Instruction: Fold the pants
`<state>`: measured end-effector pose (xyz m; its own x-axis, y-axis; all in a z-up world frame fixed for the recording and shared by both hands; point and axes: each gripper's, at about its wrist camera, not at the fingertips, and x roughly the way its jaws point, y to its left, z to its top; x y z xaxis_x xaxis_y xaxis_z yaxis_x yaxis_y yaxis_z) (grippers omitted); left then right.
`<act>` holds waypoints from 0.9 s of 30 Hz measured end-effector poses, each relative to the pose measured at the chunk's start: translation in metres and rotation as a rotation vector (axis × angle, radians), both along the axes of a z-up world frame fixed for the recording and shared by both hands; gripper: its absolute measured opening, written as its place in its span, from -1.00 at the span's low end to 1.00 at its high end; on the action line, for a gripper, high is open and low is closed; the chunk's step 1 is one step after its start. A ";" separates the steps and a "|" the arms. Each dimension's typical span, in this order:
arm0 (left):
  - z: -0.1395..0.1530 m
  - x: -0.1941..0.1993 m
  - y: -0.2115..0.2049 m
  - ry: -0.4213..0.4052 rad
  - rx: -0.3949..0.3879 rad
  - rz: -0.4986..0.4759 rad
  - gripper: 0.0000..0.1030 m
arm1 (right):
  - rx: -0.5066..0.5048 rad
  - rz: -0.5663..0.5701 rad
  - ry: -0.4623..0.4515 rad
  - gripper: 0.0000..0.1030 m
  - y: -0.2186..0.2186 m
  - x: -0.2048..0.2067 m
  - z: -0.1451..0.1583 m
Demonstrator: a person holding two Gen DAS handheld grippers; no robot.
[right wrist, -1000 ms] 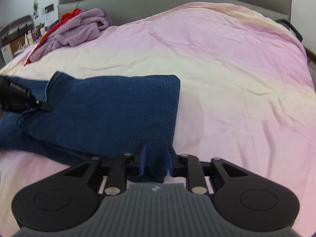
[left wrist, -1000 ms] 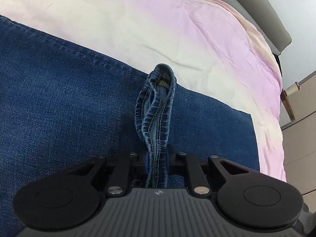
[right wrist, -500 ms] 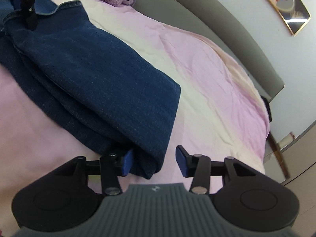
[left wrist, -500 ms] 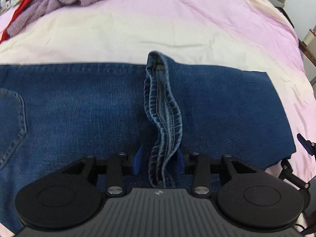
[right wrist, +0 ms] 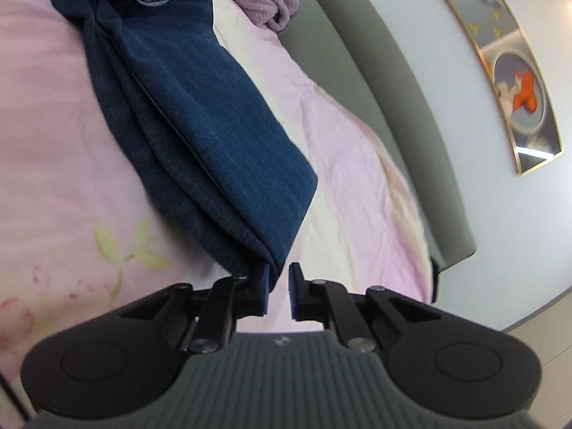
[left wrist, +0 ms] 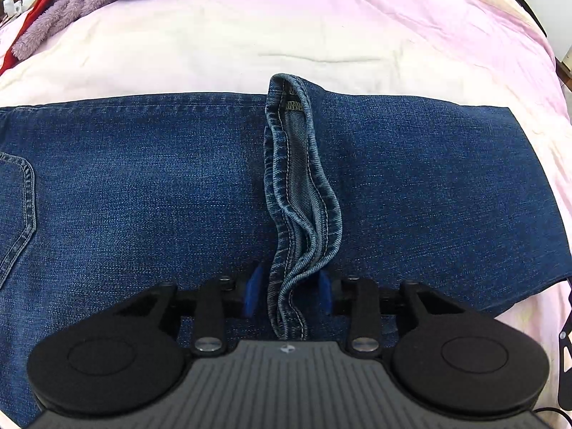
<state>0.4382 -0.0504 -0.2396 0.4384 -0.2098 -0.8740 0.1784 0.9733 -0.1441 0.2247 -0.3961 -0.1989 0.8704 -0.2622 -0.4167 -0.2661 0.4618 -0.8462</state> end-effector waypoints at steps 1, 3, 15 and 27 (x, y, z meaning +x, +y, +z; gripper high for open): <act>0.000 0.004 -0.002 0.000 0.000 -0.001 -0.17 | 0.003 -0.001 0.016 -1.00 -0.001 -0.001 0.000; 0.001 0.005 0.001 0.000 -0.005 -0.005 -0.17 | 0.020 -0.008 0.046 -1.00 -0.001 -0.002 0.001; 0.060 0.004 0.016 -0.124 0.007 -0.066 -0.17 | 0.441 -0.162 0.187 -1.00 -0.050 0.054 0.075; 0.048 0.068 -0.009 -0.233 0.057 -0.054 -0.44 | 0.935 -0.326 0.273 -0.81 -0.067 0.221 0.084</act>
<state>0.5057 -0.0592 -0.1915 0.6188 -0.1921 -0.7617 0.2529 0.9667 -0.0384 0.4454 -0.4632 -0.1145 0.6599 0.0617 -0.7488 -0.1387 0.9895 -0.0407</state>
